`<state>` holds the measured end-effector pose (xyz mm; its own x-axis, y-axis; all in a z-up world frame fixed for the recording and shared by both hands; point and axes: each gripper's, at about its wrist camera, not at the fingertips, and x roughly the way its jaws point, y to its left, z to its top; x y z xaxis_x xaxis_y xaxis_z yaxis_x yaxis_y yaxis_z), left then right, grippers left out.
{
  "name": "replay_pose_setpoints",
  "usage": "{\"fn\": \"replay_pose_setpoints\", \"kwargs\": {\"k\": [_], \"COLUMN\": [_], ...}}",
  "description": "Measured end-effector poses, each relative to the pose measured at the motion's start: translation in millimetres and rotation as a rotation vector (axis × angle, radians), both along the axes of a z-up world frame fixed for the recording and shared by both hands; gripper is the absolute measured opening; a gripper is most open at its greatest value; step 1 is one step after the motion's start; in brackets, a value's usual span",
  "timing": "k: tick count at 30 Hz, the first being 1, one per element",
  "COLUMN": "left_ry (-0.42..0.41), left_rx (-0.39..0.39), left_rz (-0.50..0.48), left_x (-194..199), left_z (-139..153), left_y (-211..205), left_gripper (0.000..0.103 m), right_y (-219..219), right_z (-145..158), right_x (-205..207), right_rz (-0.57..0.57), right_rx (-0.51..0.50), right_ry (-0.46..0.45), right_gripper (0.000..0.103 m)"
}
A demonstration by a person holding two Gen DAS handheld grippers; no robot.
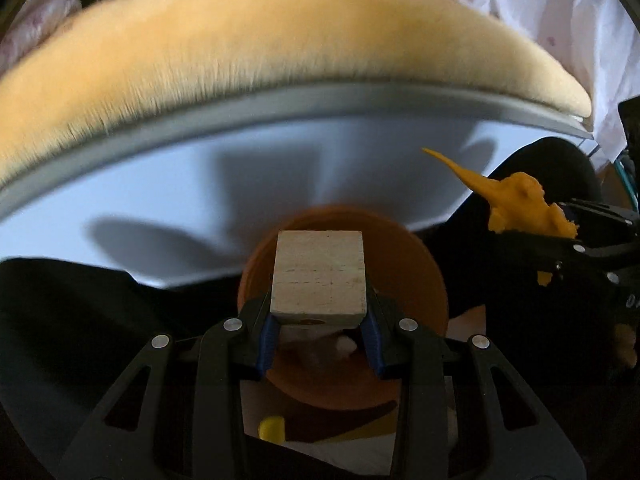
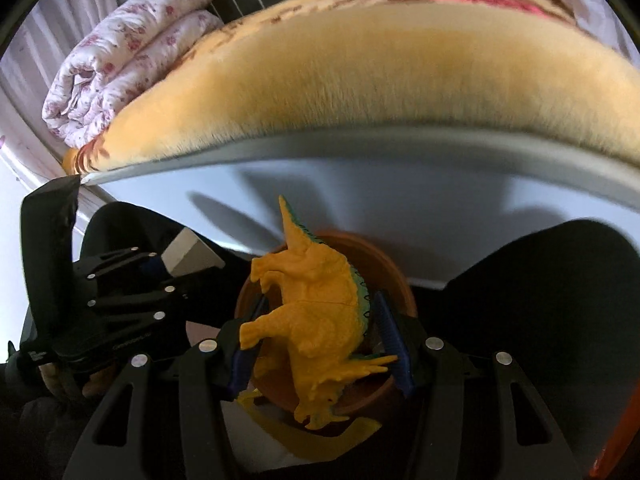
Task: Collect trash
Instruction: 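Carry dinosaur and block over the orange bucket and open both grippers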
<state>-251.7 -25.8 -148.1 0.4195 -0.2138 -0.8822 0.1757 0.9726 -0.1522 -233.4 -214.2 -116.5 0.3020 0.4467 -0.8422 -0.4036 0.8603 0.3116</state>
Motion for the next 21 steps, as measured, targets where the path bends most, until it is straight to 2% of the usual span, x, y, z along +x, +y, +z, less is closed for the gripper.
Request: {"fn": "replay_pose_setpoints", "kwargs": {"k": [4, 18, 19, 20, 21], "left_ry": [0.028, 0.040, 0.041, 0.049, 0.057], "left_rx": [-0.002, 0.017, 0.025, 0.037, 0.056], "left_rz": [0.018, 0.007, 0.005, 0.006, 0.011], "left_x": [3.9, 5.9, 6.1, 7.2, 8.4], "left_z": [-6.9, -12.1, -12.4, -13.8, -15.9], "left_y": [3.4, -1.0, -2.6, -5.1, -6.7], "left_gripper": [0.034, 0.034, 0.038, 0.060, 0.072], "right_y": [5.0, 10.1, 11.4, 13.2, 13.0], "right_z": [-5.2, -16.0, -17.1, -18.3, -19.2], "right_x": [-1.4, -0.4, 0.0, 1.0, 1.4], "right_rz": [0.018, 0.034, 0.040, 0.042, 0.038], "right_rx": [-0.001, -0.009, -0.010, -0.015, -0.022], "right_ry": [0.013, 0.042, 0.047, 0.051, 0.049], "right_gripper": [0.054, 0.055, 0.055, 0.060, 0.064]}}
